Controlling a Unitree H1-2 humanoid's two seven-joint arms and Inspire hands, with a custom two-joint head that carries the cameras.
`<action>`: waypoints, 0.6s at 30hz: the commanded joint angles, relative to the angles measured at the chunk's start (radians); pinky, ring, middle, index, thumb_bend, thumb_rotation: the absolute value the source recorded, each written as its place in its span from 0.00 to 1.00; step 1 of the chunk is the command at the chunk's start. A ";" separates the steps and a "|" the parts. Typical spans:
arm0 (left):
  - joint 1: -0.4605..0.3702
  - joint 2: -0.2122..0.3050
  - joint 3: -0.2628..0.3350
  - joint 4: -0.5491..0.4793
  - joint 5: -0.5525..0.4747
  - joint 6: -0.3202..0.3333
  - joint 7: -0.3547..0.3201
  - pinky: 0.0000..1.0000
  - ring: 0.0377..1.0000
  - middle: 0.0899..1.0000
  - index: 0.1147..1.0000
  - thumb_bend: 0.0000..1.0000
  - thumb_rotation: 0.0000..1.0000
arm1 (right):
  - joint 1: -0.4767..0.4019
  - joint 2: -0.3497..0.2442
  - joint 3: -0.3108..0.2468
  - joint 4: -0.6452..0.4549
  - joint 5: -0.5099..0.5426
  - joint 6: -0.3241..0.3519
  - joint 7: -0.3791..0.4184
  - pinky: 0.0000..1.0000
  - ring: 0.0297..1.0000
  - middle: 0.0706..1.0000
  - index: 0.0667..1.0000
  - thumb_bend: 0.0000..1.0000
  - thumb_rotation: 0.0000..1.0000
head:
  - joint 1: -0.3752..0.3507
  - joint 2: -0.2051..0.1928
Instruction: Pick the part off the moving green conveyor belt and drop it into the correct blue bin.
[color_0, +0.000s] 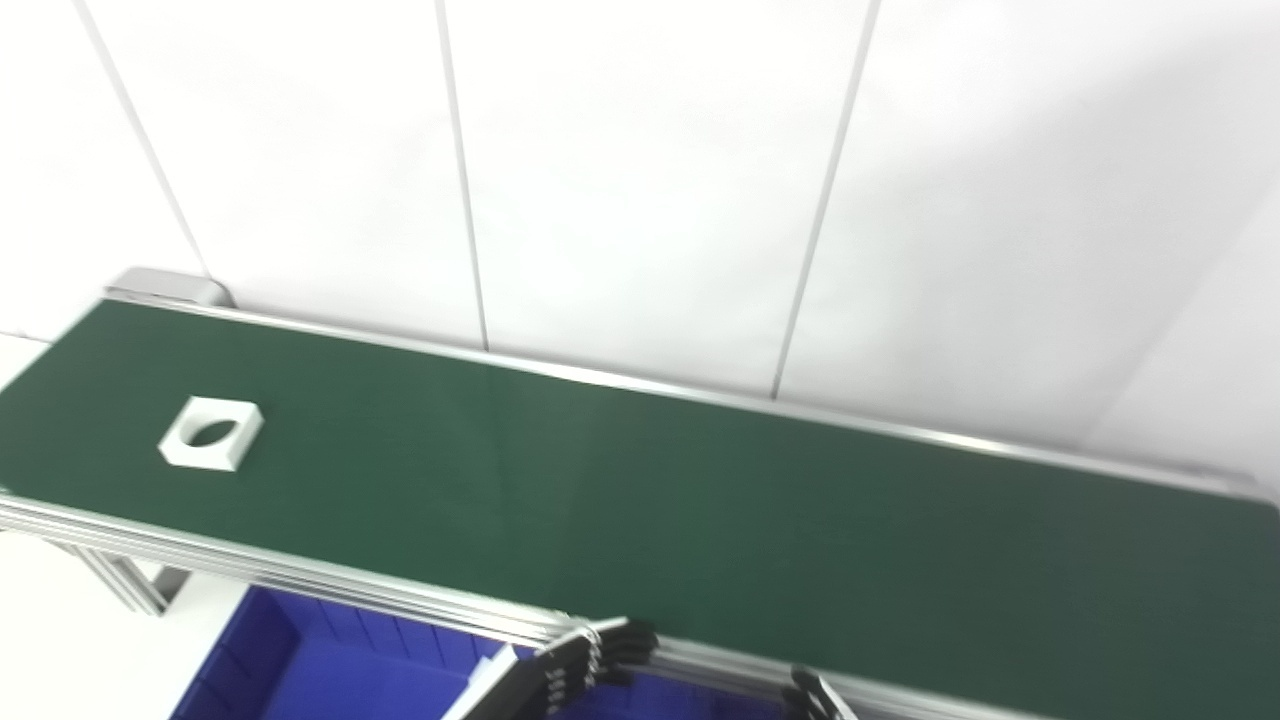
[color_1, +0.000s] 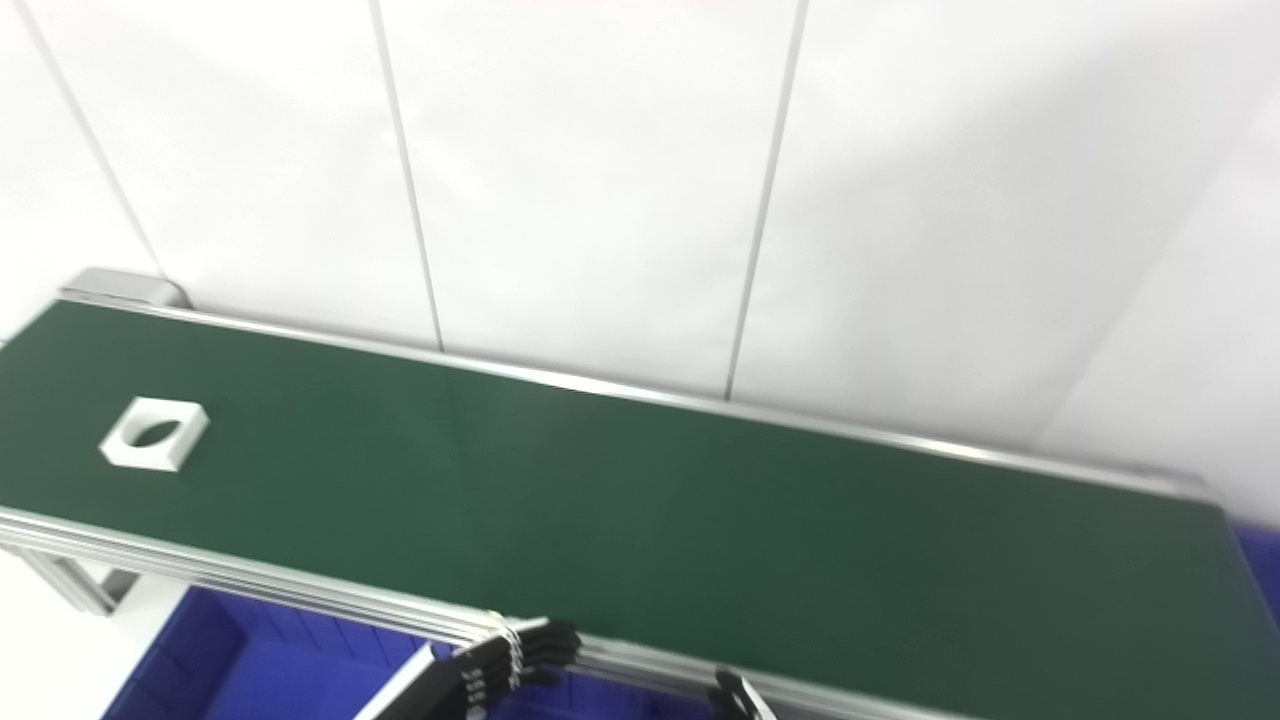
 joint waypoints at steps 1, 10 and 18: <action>-0.007 -0.005 -0.005 -0.025 0.020 -0.031 0.016 0.78 0.82 0.82 0.81 1.00 0.33 | -0.014 -0.001 -0.007 -0.001 0.005 -0.067 -0.016 0.75 0.83 0.85 0.90 0.75 0.67 | 0.021 -0.015; -0.016 -0.009 -0.010 -0.032 0.053 -0.021 0.027 0.75 0.80 0.81 0.79 1.00 0.35 | -0.026 -0.010 -0.016 0.031 0.017 -0.072 -0.013 0.76 0.84 0.86 0.91 0.75 0.67 | 0.070 -0.055; -0.017 -0.009 -0.005 -0.089 0.072 0.008 0.046 0.75 0.79 0.80 0.78 1.00 0.34 | -0.030 -0.012 -0.025 0.025 0.031 -0.070 -0.008 0.76 0.84 0.85 0.92 0.75 0.65 | 0.095 -0.031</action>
